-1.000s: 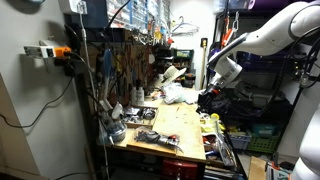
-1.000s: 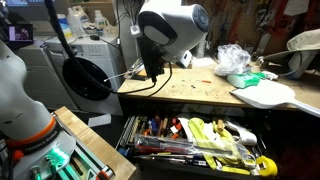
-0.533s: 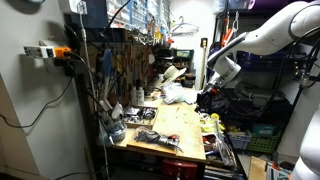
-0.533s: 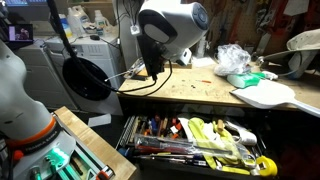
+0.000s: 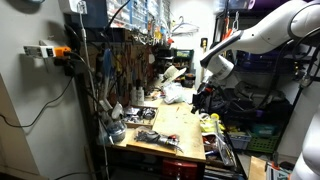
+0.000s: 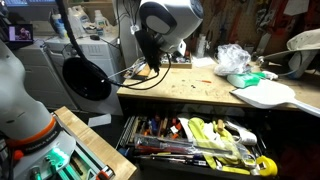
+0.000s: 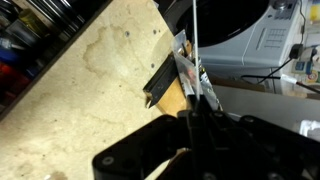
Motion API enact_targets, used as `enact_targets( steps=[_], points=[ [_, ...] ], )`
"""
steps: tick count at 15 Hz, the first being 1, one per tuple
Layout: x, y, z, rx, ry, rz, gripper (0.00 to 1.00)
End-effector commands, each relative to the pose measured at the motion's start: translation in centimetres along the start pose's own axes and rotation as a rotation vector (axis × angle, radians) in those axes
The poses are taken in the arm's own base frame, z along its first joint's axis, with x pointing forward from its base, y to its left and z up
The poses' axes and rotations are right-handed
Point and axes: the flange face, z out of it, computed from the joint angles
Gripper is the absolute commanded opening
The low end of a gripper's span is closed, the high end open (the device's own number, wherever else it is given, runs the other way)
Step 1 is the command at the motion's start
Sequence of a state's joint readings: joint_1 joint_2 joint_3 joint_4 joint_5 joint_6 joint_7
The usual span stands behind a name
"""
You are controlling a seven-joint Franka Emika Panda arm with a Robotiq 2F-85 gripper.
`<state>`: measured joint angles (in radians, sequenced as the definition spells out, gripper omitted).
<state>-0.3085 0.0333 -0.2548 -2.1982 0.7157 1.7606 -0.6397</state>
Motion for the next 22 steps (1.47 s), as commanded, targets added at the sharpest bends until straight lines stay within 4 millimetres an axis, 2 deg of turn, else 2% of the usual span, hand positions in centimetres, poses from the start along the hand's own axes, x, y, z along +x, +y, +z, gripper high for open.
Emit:
enact_targets(
  steps=[1, 3, 6, 12, 13, 16, 20, 22],
  points=[
    [3.1, -4.1, 2.4, -0.086, -0.122, -0.132, 0.02],
    [4.8, -6.3, 3.6, -0.149, -0.173, -0.209, 0.02],
    [6.9, -8.6, 5.4, -0.249, -0.254, -0.309, 0.02],
    [10.2, -10.8, 9.8, -0.439, -0.384, -0.517, 0.03],
    [8.9, -10.8, 8.6, -0.391, -0.349, -0.446, 0.03],
    [9.8, -11.1, 10.0, -0.419, -0.376, -0.490, 0.03],
    [10.0, -11.2, 9.8, -0.422, -0.375, -0.499, 0.03],
    [11.6, -12.2, 11.0, -0.421, -0.409, -0.527, 0.04]
  ],
)
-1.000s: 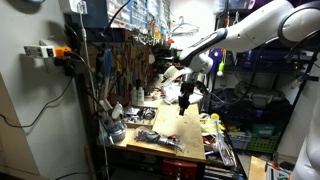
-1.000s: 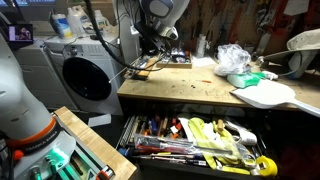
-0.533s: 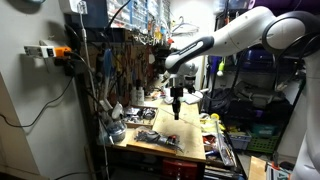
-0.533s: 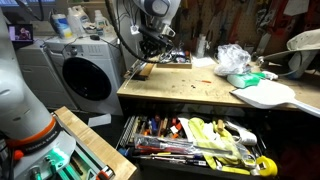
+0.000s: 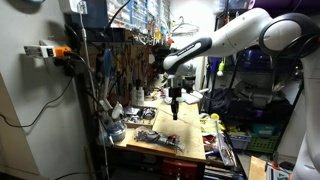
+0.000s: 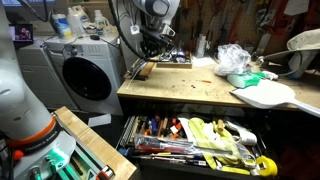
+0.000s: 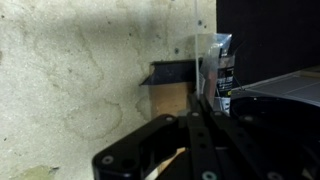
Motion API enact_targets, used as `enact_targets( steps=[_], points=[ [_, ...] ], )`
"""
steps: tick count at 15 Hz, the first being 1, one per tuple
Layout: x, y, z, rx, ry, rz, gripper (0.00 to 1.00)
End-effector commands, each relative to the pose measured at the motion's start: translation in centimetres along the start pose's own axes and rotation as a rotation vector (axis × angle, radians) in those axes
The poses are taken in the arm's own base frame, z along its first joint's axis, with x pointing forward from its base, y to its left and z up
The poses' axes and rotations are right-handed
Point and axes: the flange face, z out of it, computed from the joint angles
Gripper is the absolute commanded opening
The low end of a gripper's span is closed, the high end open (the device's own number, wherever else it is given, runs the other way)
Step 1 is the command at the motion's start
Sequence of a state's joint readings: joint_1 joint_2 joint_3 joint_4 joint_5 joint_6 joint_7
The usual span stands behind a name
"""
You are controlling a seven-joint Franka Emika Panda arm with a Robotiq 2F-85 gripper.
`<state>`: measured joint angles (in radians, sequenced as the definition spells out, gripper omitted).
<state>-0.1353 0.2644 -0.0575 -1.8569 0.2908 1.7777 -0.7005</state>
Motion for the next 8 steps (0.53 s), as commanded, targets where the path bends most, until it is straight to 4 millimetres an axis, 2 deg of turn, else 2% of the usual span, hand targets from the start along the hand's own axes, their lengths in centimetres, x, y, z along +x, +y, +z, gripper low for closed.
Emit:
enact_targets(
  steps=[1, 5, 8],
  points=[
    [3.1, -0.7, 0.2, 0.014, -0.041, -0.052, 0.04],
    [7.6, -1.8, 0.6, 0.039, -0.088, -0.102, 0.03],
    [10.2, -1.6, 1.8, 0.062, -0.122, -0.101, 0.04]
  ],
)
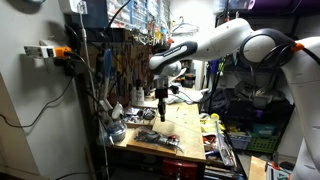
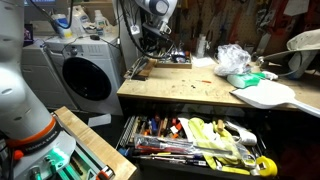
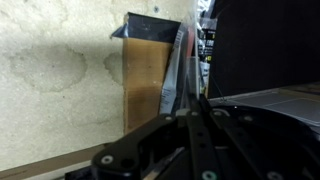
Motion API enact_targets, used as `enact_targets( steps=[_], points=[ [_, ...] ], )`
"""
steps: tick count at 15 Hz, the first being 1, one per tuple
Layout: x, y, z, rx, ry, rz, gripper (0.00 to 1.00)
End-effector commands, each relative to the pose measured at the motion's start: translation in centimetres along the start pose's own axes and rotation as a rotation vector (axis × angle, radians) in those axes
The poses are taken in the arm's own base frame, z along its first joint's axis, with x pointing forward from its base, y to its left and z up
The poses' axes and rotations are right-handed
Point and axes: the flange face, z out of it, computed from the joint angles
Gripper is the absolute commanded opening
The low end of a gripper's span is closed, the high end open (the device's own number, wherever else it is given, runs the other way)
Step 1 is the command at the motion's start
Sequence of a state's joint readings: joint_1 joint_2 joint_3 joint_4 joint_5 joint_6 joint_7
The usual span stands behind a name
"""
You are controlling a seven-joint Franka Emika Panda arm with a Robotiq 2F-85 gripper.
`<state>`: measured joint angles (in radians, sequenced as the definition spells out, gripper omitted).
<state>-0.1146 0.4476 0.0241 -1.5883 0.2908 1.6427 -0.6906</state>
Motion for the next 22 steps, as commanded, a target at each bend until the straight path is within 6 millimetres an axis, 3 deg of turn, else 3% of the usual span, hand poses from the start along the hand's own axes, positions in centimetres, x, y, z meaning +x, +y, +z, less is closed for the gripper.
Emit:
enact_targets(
  steps=[1, 7, 14, 15, 17, 22],
  points=[
    [3.3, 1.7, 1.4, 0.030, -0.059, 0.015, 0.04],
    [6.5, 4.0, 3.4, 0.038, -0.048, 0.092, 0.03],
    [8.8, 4.1, 4.6, 0.043, -0.052, 0.163, 0.05],
    [9.0, 4.0, 4.4, 0.035, -0.043, 0.173, 0.29],
    [9.1, 3.7, 3.7, 0.030, -0.028, 0.171, 0.37],
    [8.8, 3.2, 1.8, 0.001, 0.010, 0.169, 0.75]
  ],
)
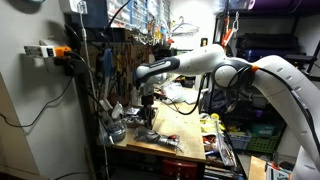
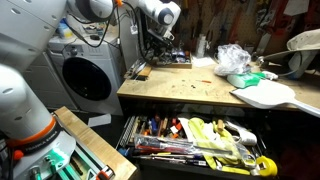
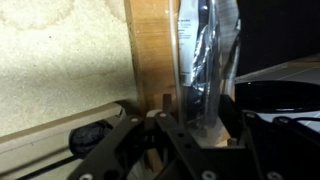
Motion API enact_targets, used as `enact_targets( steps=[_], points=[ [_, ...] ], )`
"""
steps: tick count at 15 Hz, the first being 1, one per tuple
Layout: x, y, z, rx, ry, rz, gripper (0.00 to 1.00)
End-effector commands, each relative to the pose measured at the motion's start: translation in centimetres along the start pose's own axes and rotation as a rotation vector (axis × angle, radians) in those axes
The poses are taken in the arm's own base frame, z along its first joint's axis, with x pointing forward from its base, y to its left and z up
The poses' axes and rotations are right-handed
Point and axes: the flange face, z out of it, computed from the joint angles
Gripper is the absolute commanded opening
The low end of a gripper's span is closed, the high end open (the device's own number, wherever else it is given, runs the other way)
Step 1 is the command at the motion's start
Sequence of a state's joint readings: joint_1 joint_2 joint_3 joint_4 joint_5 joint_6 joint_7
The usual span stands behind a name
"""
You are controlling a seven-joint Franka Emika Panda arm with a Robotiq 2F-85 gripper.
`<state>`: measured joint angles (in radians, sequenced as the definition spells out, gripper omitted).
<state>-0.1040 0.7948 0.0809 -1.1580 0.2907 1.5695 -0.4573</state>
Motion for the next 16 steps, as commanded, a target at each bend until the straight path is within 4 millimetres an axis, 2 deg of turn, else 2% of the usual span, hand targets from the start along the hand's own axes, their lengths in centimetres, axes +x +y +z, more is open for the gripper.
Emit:
enact_targets(
  steps=[1, 3, 4, 6, 9, 11, 13, 16],
  points=[
    [-0.3, -0.2, -1.2, -0.029, 0.011, 0.018, 0.84],
    [-0.9, -0.4, -1.9, -0.028, 0.021, 0.016, 0.97],
    [-1.4, -0.5, -2.3, -0.031, 0.023, 0.011, 1.00],
    [-2.7, 0.1, -3.8, -0.058, 0.051, 0.023, 1.00],
    [-6.0, 2.9, -6.0, -0.108, 0.077, -0.016, 1.00],
    [-8.5, 5.7, -6.8, -0.145, 0.085, -0.020, 1.00],
    [-11.5, 8.4, -7.2, -0.155, 0.106, -0.085, 1.00],
    [-16.3, 11.3, -8.6, -0.202, 0.194, -0.153, 1.00]
  ],
)
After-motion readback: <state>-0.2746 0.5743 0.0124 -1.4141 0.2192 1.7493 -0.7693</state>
